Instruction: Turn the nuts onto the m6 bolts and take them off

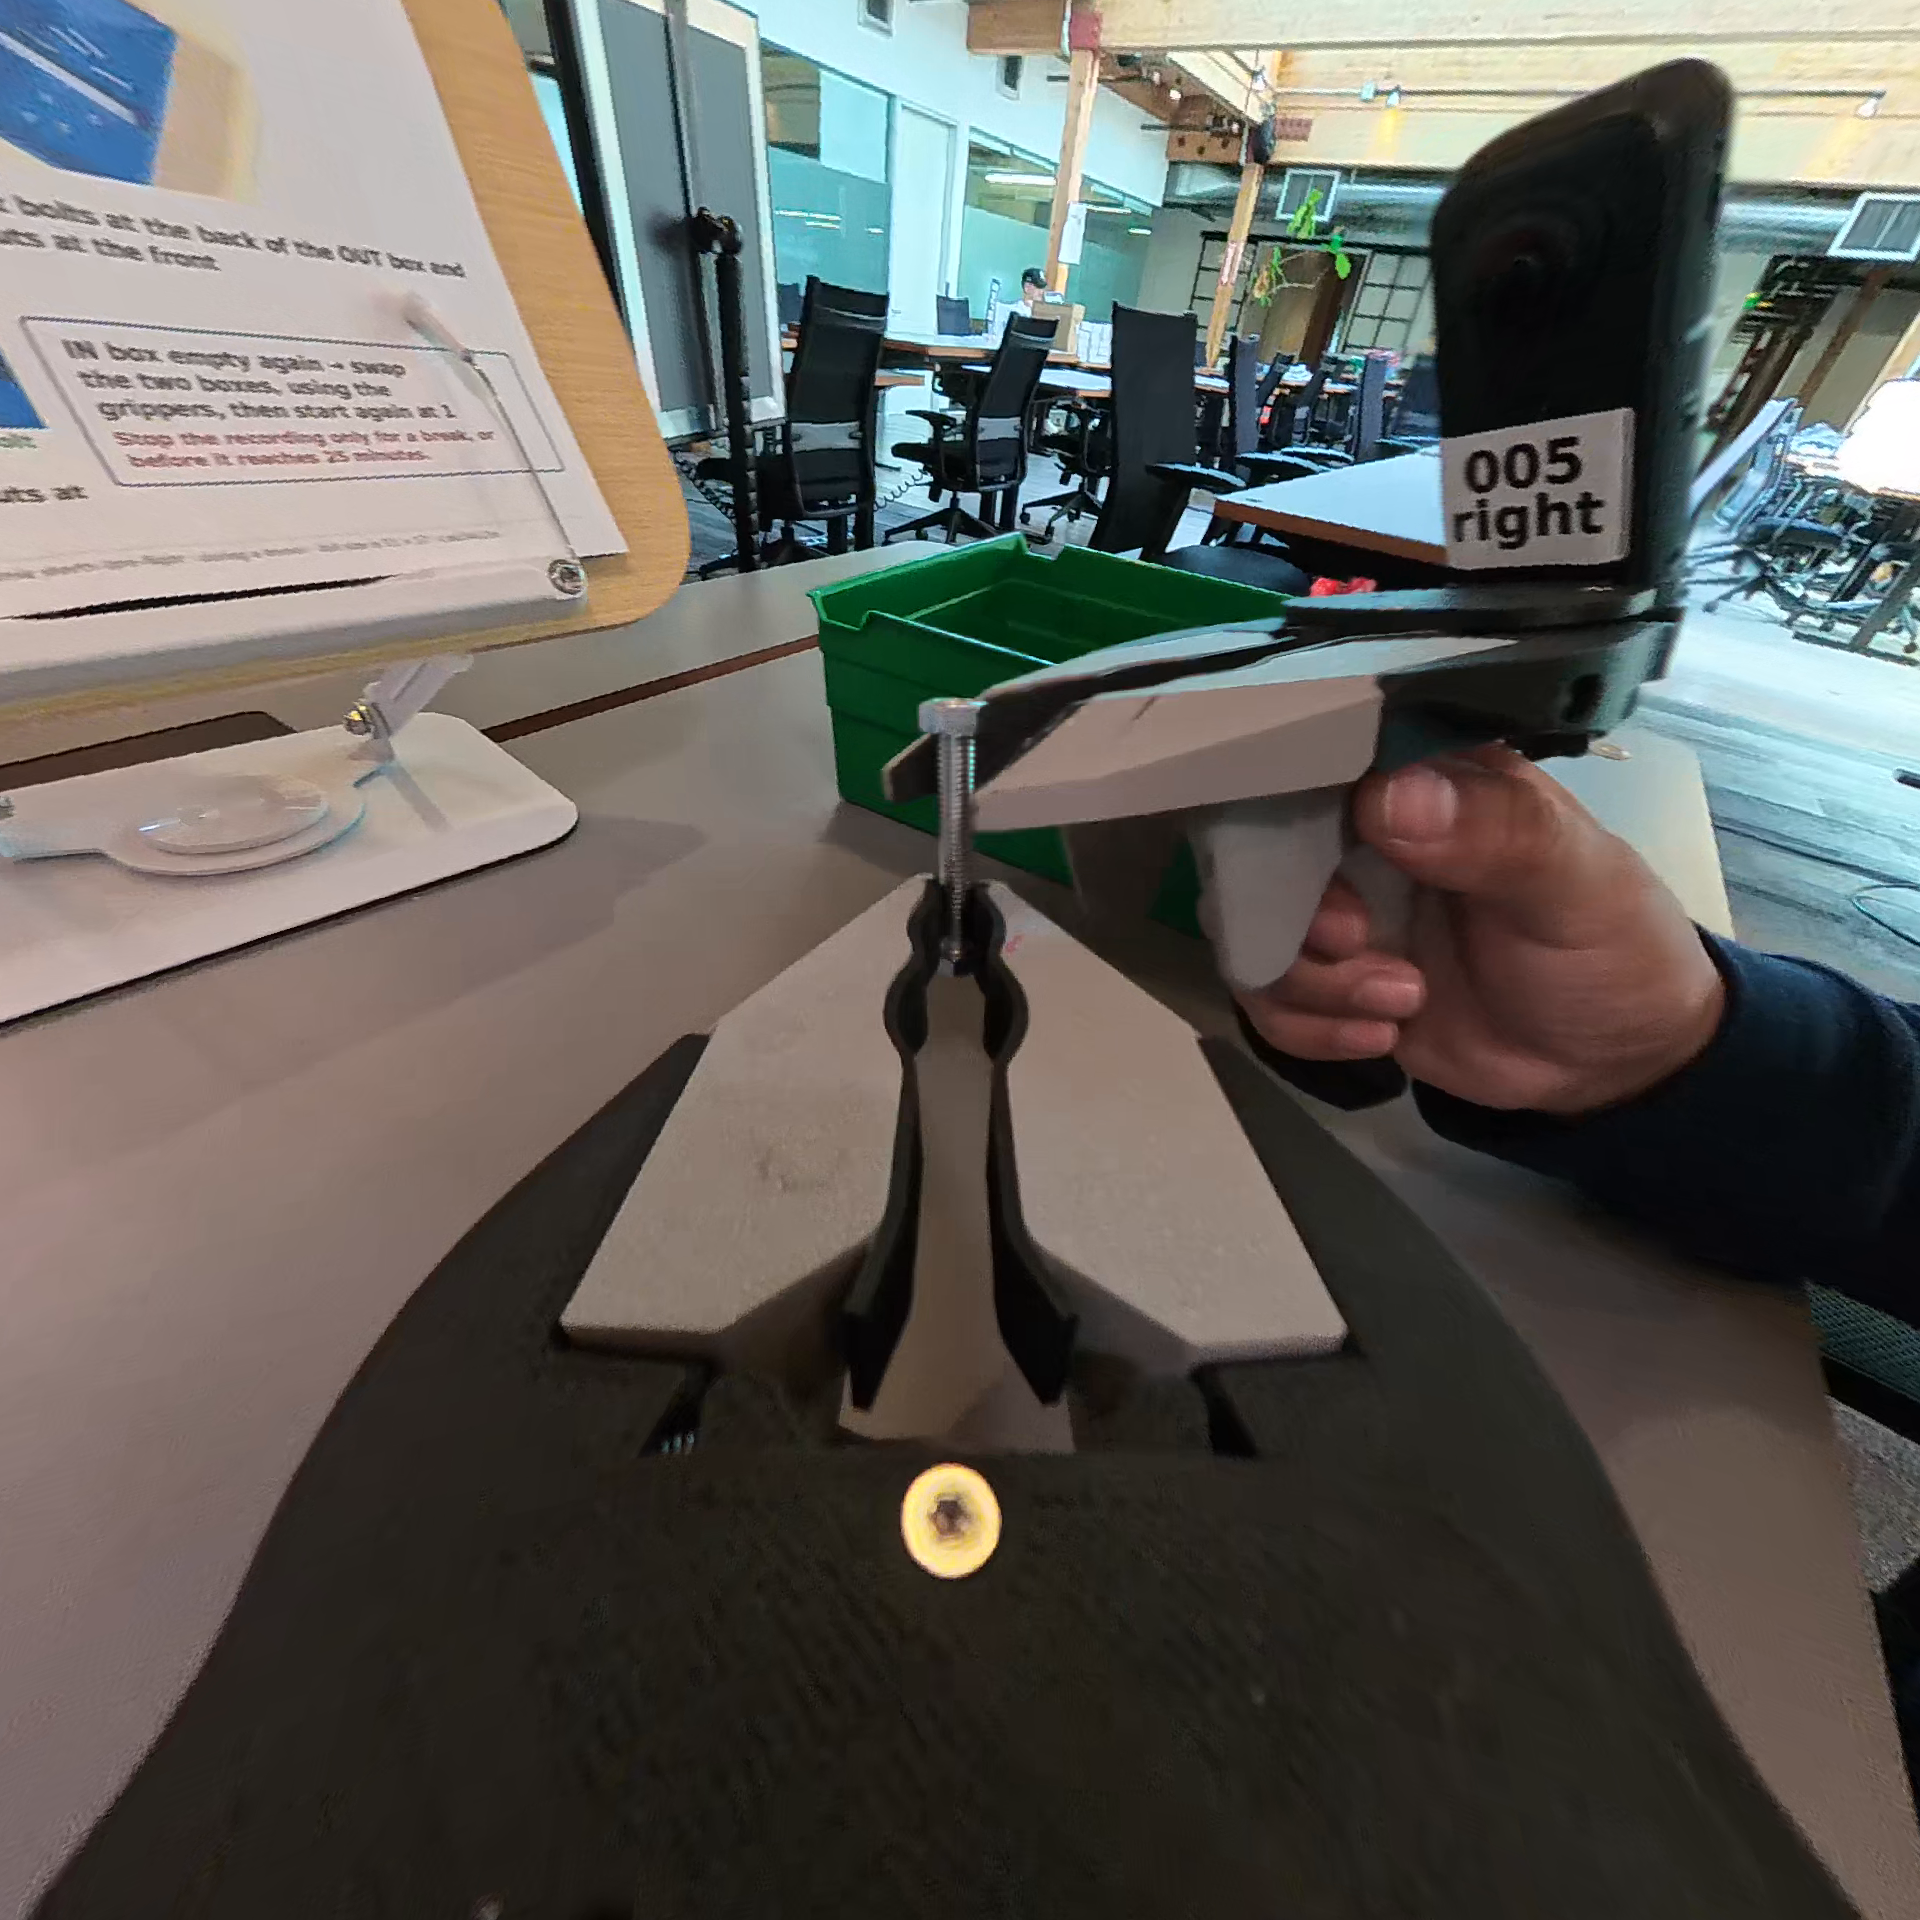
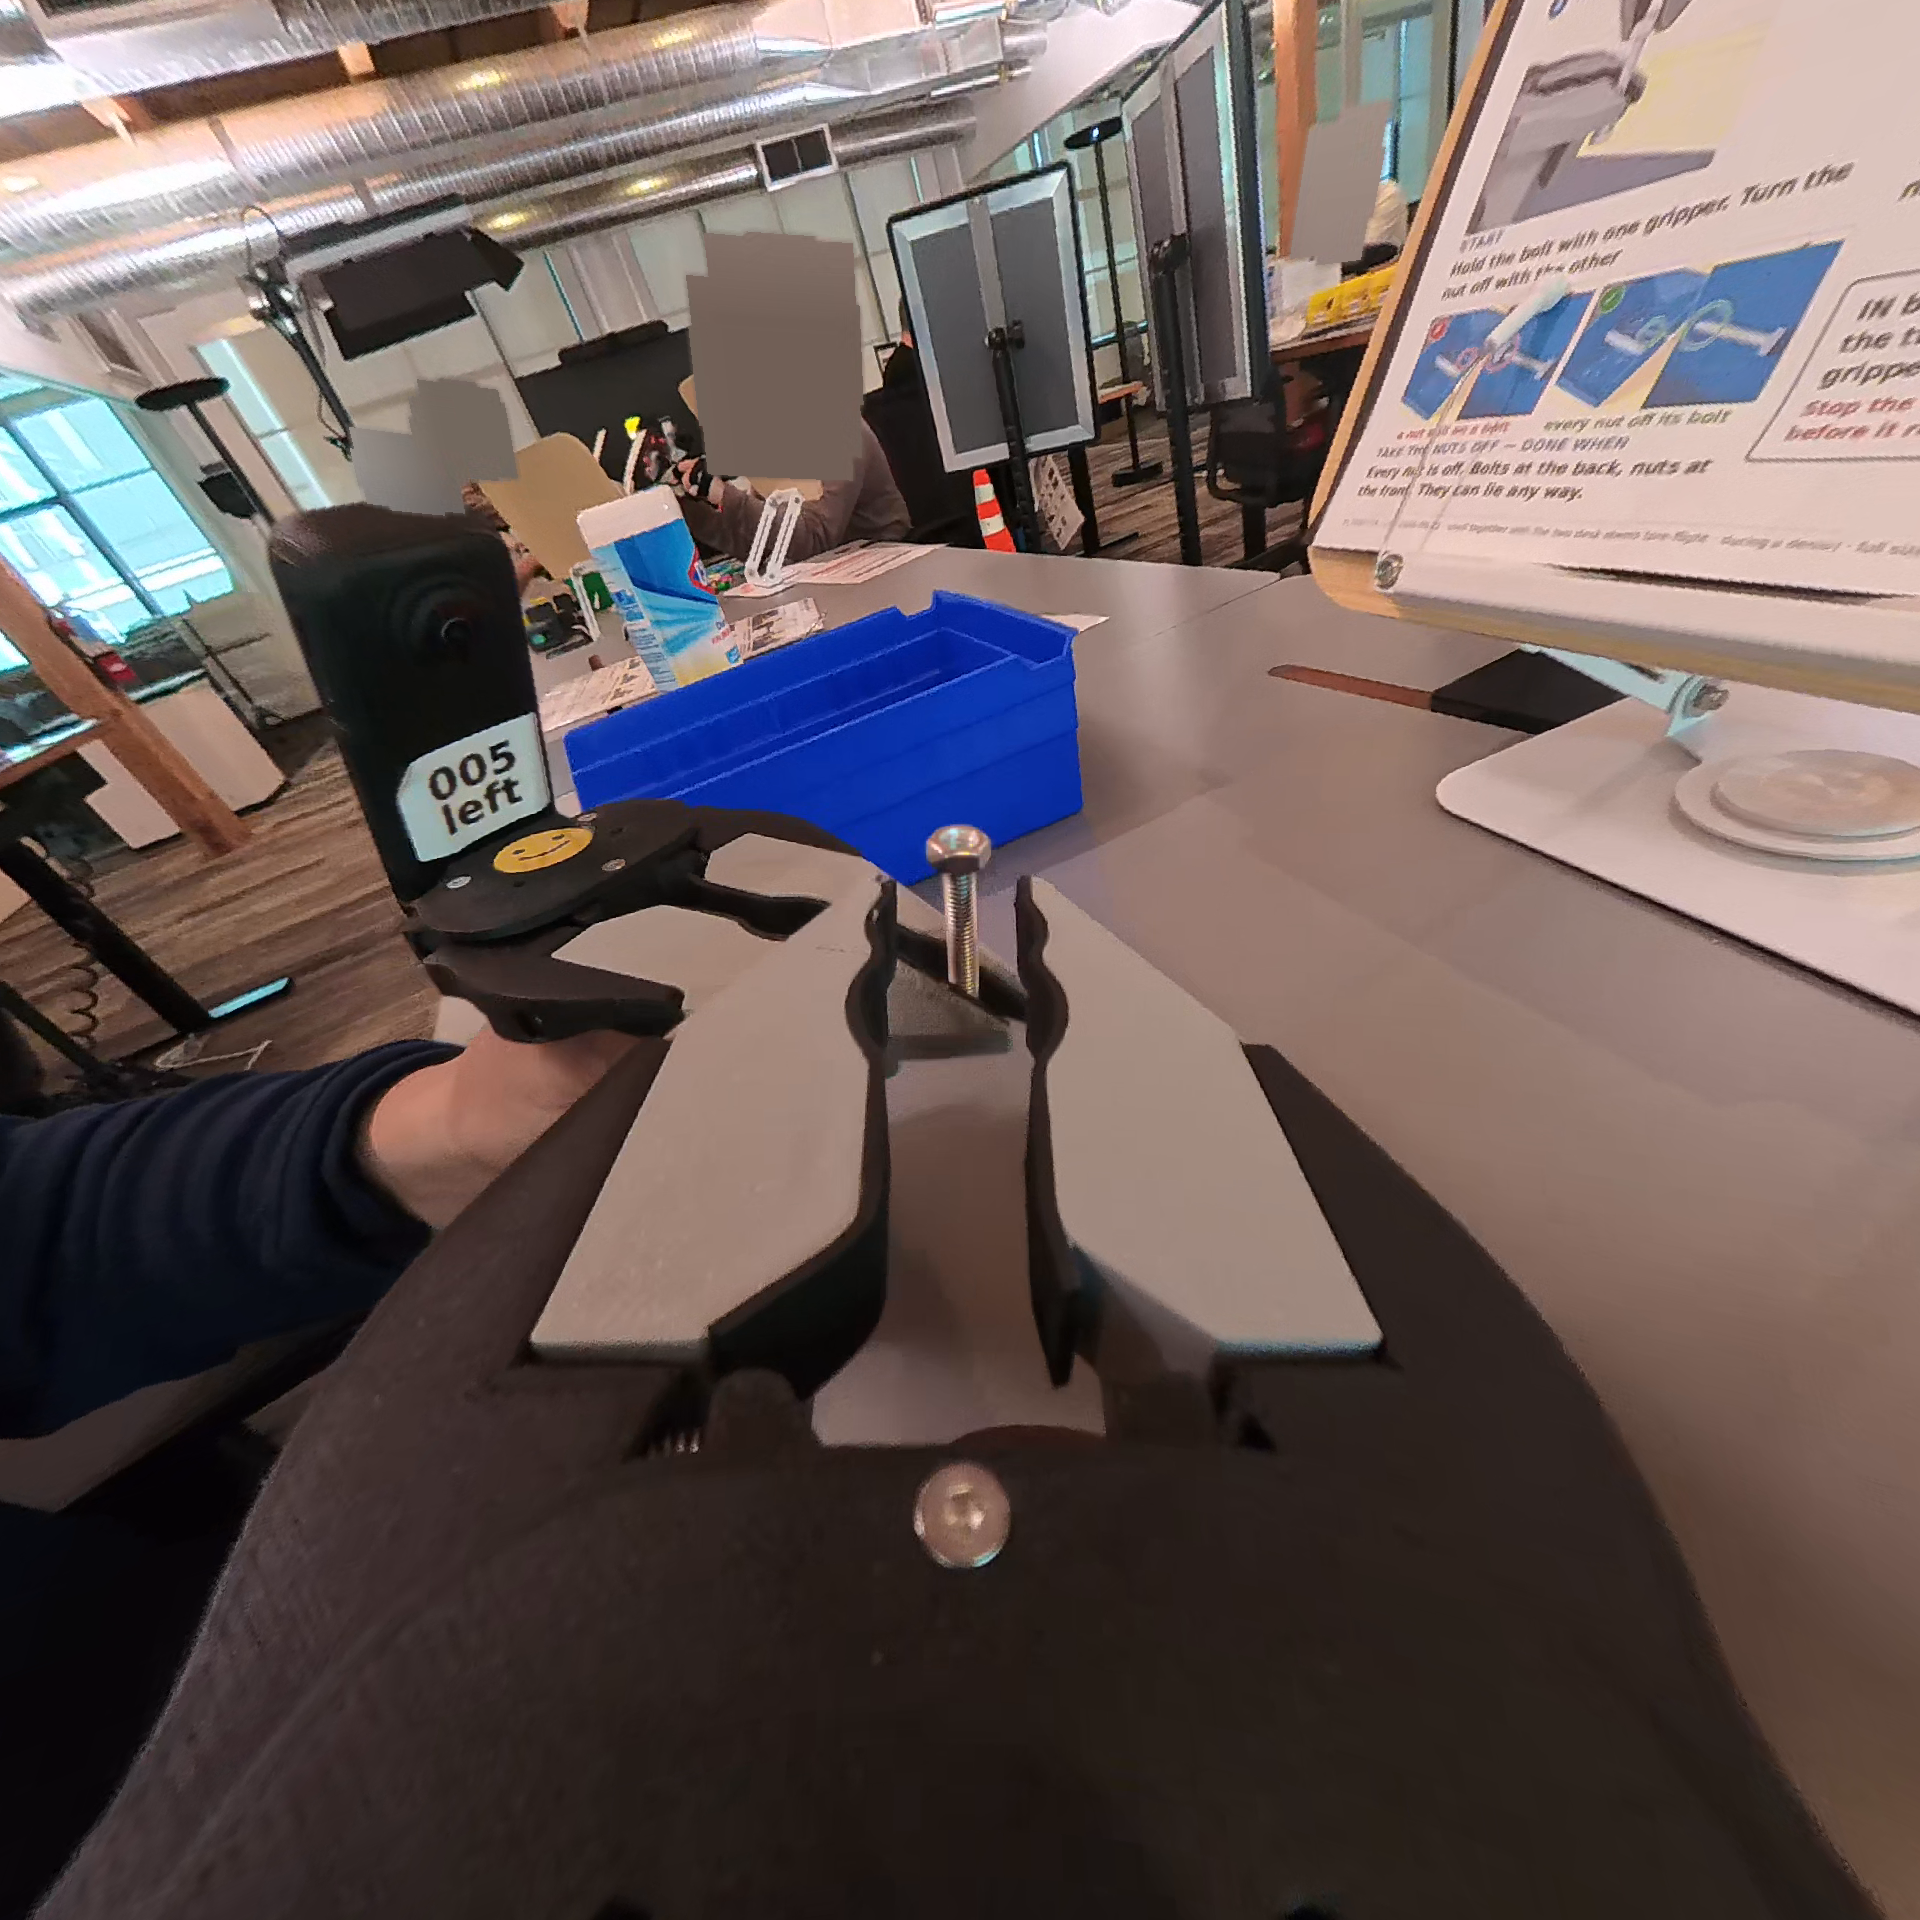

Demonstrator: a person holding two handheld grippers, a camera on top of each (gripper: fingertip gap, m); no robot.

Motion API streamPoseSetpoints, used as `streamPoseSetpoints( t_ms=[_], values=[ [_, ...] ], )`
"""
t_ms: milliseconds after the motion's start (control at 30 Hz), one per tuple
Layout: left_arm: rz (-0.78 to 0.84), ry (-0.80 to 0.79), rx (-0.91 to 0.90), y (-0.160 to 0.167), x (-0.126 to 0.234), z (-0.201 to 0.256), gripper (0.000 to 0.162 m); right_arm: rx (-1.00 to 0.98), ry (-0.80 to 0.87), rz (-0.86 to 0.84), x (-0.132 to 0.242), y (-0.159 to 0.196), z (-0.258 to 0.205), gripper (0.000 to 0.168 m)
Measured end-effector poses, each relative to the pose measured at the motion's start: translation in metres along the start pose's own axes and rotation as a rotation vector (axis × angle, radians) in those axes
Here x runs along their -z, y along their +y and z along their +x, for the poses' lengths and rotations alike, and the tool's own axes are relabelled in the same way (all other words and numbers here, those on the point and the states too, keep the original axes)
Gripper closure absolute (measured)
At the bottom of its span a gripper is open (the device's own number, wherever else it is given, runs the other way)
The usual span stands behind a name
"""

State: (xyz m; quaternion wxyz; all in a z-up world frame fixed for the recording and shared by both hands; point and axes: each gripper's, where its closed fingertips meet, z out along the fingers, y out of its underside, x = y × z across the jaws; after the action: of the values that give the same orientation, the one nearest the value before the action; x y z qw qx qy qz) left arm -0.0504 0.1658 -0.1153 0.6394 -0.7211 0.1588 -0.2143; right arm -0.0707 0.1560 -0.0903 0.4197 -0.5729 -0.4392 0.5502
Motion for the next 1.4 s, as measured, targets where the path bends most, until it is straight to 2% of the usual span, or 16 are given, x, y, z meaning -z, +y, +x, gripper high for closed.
streamPoseSetpoints(
  t_ms=[167, 433, 567, 800, 1167, 1400],
  values=[
    [-0.009, -0.03, 0.009, 0.002, 0.001, -0.008, 0.159, 0.025, 0.025, 0.025, 0.004, -0.005, 0.001, 0.149],
    [-0.041, 0.024, -0.026, 0.009, -0.006, 0.01, 0.159, 0.032, 0.015, 0.011, -0.002, -0.001, -0.004, 0.151],
    [-0.046, 0.05, -0.026, 0.01, -0.007, 0.015, 0.159, 0.037, 0.012, 0.006, -0.003, 0.001, -0.005, 0.16],
    [-0.058, 0.054, -0.029, 0.013, -0.008, 0.016, 0.158, 0.028, -0.001, 0.001, -0.003, 0.002, -0.005, 0.161],
    [-0.065, 0.035, 0.005, 0.016, -0.008, 0.005, 0.159, 0.039, 0.025, 0.062, 0.009, -0.014, 0.001, 0.161],
    [-0.073, 0.061, -0.001, 0.02, -0.009, 0.006, 0.159, 0.141, 0.055, 0.081, 0.016, -0.024, -0.013, 0.161]
  ],
)
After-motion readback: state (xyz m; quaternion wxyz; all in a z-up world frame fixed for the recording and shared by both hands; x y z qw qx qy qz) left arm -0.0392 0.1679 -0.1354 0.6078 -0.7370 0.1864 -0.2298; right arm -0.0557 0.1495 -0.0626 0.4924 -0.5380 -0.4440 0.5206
